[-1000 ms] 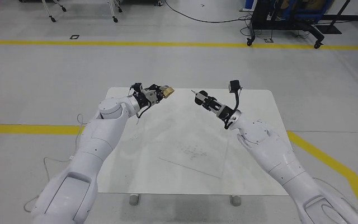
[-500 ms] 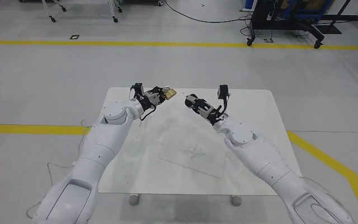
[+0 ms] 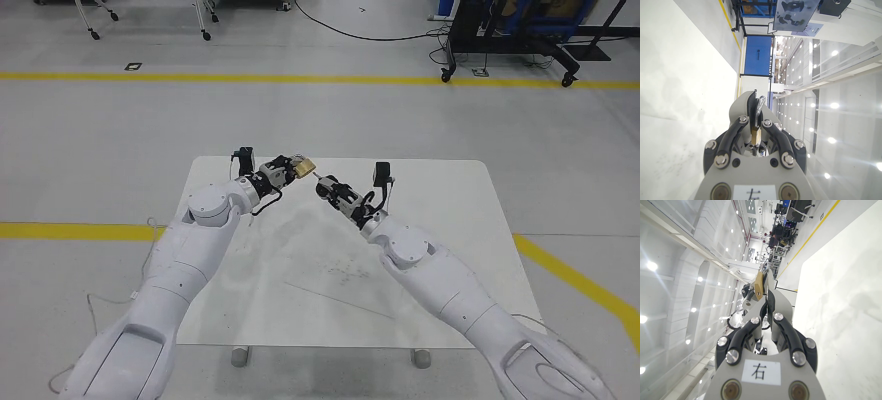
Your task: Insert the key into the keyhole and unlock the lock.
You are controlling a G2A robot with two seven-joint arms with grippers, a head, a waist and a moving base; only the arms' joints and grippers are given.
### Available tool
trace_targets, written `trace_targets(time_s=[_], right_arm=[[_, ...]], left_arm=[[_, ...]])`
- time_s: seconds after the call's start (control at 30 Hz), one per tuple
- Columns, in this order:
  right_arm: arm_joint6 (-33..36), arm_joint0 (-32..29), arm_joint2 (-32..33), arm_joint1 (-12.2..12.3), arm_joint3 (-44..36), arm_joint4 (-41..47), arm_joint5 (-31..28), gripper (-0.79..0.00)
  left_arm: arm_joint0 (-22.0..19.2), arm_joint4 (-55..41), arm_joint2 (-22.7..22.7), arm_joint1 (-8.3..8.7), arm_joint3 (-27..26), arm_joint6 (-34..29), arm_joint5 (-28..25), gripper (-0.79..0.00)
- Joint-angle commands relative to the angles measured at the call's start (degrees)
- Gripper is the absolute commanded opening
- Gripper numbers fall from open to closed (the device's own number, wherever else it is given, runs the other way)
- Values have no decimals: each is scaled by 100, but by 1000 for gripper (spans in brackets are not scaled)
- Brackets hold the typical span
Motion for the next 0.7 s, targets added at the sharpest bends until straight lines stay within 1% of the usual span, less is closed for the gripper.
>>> trace_targets(time_s=[0.0, 0.23, 0.67], right_arm=[[-43, -22, 6, -31, -6, -78, -35, -785], [-103, -83, 133, -112, -2, -222, -179, -785], [152, -203, 394, -196, -32, -374, -73, -785]], left_arm=[[9, 7, -18, -4, -8, 4, -7, -785], [14, 21, -65, -16, -5, -53, 62, -785], [35, 45, -147, -44, 7, -80, 78, -785]])
